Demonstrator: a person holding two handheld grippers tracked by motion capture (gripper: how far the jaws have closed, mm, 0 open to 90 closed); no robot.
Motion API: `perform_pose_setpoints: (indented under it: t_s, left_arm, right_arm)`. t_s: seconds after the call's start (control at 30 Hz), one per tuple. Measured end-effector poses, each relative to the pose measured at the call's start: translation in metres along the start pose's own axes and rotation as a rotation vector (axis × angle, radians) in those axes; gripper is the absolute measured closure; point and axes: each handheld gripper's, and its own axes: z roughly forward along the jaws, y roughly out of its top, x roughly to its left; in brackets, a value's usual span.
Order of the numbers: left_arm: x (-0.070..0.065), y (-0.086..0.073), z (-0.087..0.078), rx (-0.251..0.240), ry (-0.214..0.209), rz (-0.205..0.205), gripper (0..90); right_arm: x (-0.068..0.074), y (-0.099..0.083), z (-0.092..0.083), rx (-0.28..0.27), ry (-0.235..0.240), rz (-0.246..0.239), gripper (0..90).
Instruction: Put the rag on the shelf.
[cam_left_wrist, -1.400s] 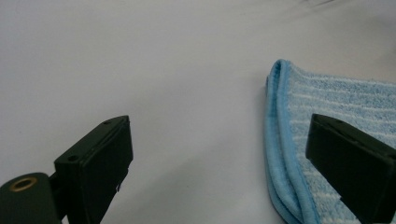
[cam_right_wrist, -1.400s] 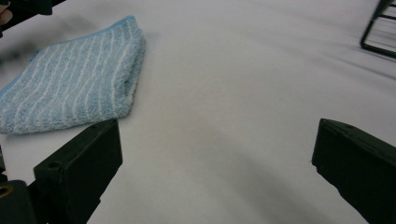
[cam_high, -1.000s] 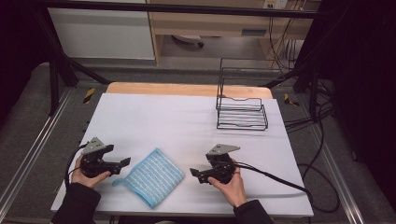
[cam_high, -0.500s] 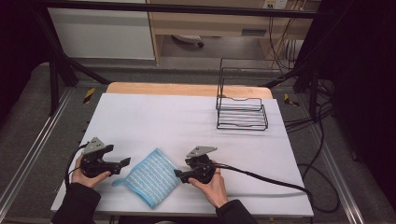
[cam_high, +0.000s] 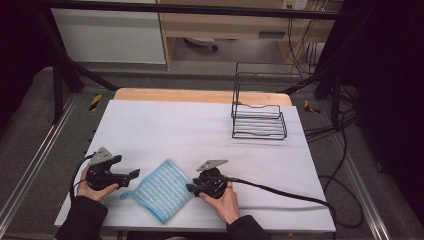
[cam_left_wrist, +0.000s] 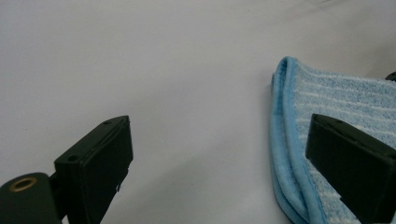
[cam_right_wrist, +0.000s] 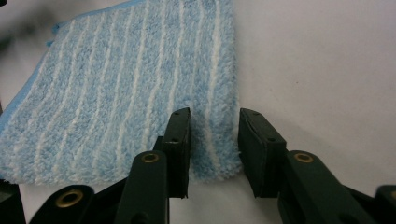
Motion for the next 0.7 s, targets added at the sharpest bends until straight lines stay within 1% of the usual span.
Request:
perform_pose_setpoints:
  t_s: [0.13, 0.3, 0.37, 0.4, 0.47, 0.5, 0.53, 0.6, 0.7]
  left_arm:
    - [0.000, 0.000, 0.000, 0.002, 0.000, 0.000, 7.6]
    - [0.001, 0.000, 0.000, 0.003, 0.002, -0.001, 7.6]
    - [0.001, 0.000, 0.000, 0.004, 0.001, 0.000, 7.6]
    - [0.001, 0.000, 0.000, 0.003, 0.002, 0.001, 7.6]
    - [0.001, 0.000, 0.000, 0.003, 0.002, 0.000, 7.6]
    - [0.001, 0.000, 0.000, 0.003, 0.002, 0.001, 7.6]
    - [0.001, 0.000, 0.000, 0.004, 0.002, 0.001, 7.6]
    - [0.001, 0.000, -0.001, 0.003, 0.003, 0.002, 7.6]
    - [0.001, 0.000, 0.000, 0.004, 0.004, 0.001, 7.6]
  right_arm:
    - [0.001, 0.000, 0.000, 0.011, 0.005, 0.036, 70.9]
    - [0.001, 0.000, 0.000, 0.015, 0.019, 0.074, 80.5]
    - [0.001, 0.001, -0.003, 0.011, 0.020, 0.071, 82.5]
    - [0.001, 0.003, -0.007, 0.005, 0.021, 0.064, 83.5]
    - [0.001, 0.005, -0.010, 0.007, 0.022, 0.067, 83.7]
    - [0.000, 0.007, -0.015, 0.016, 0.005, 0.050, 83.8]
    - [0.000, 0.007, -0.015, 0.016, 0.005, 0.050, 83.8]
    - [-0.004, 0.010, -0.025, 0.033, -0.025, 0.014, 83.8]
    - [-0.013, 0.010, -0.036, 0.046, -0.044, 0.006, 83.8]
